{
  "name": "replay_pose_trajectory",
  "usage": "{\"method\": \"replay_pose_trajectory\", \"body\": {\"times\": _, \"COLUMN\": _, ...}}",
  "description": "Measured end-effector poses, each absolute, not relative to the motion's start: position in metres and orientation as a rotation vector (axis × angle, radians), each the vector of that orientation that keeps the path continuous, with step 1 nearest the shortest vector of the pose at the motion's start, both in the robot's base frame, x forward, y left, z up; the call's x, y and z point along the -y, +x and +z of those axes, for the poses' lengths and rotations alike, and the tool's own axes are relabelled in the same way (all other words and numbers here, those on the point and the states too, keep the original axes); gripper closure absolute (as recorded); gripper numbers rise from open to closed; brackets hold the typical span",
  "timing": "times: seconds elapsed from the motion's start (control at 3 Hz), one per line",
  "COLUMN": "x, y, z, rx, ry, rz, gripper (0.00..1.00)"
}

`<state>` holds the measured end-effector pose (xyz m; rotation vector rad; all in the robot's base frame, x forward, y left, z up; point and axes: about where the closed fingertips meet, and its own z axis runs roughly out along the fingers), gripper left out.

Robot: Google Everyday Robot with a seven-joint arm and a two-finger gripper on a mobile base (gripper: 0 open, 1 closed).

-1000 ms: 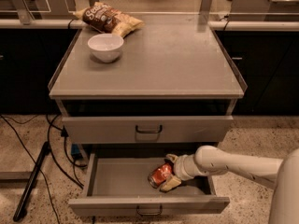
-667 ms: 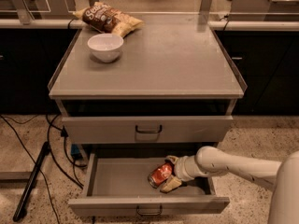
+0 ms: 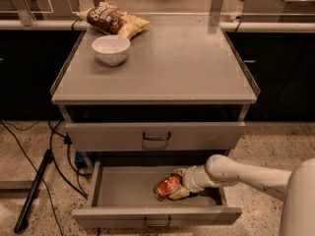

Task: Pick coke can from middle drawer and place on counter

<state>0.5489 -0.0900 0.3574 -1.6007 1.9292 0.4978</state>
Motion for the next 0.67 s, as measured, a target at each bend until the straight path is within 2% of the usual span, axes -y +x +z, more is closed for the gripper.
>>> {"method": "replay_pose_trajectory", "body": {"times": 0.33, "x": 0.0900, "y": 0.5489, "z": 0.3574, "rx": -1.929, "ry": -1.601, "rz": 0.498, "gripper": 0.76}}
{"method": "replay_pose_trajectory", "body": {"times": 0.67, "x": 0.0899, "y": 0.5487, "z": 0.3576, "rx": -1.929, "ry": -1.601, "rz": 0.498, "gripper": 1.00}}
